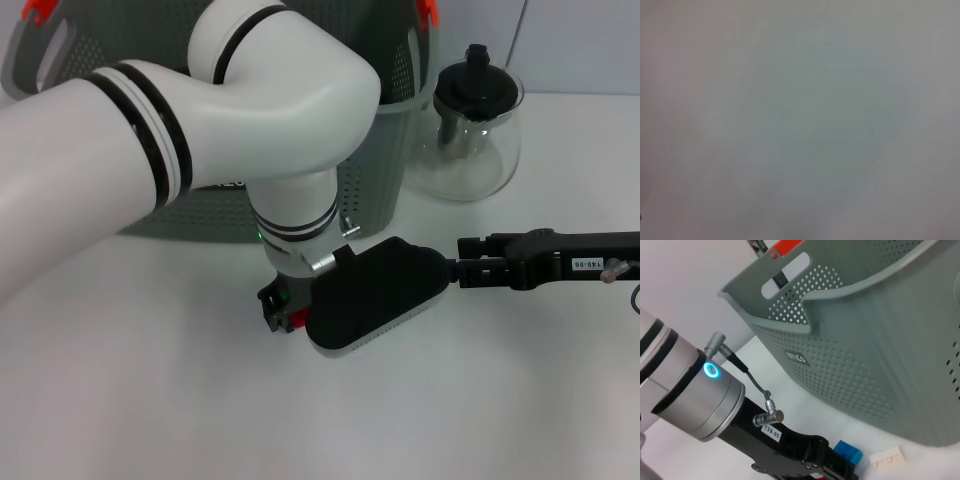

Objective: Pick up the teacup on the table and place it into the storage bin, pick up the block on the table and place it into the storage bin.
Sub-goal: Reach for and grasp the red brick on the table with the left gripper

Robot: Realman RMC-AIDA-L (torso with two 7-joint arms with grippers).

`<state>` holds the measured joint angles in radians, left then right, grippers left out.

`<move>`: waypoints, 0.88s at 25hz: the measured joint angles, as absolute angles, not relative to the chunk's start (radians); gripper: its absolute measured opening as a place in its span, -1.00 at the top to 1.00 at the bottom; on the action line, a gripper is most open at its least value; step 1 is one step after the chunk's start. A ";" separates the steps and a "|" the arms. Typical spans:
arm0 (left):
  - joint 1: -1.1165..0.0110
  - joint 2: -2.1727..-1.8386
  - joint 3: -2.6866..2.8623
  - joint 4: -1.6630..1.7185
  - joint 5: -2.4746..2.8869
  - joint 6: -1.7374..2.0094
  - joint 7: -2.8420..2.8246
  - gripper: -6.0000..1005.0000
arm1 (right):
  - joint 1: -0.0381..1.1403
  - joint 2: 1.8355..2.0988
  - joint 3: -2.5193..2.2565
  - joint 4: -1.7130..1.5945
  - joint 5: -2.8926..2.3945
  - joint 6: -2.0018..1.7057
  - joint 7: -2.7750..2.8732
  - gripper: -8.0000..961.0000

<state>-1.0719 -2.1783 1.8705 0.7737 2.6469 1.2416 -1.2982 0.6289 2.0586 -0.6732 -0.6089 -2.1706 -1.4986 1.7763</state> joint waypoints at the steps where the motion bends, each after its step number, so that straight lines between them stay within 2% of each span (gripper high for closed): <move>1: -1.076 -2.178 1.872 0.768 2.647 1.240 -1.299 -0.44 | 0.629 2.059 -0.673 -0.609 -2.171 -1.499 1.775 -0.74; 22: -1.082 -2.178 1.843 0.826 2.636 1.340 -1.358 -0.28 | 0.620 2.056 -0.663 -0.609 -2.171 -1.497 1.768 -0.75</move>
<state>-1.0815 -2.1781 1.8429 0.8261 2.6361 1.3402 -1.3579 0.6203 2.0559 -0.6625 -0.6089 -2.1706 -1.4972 1.7681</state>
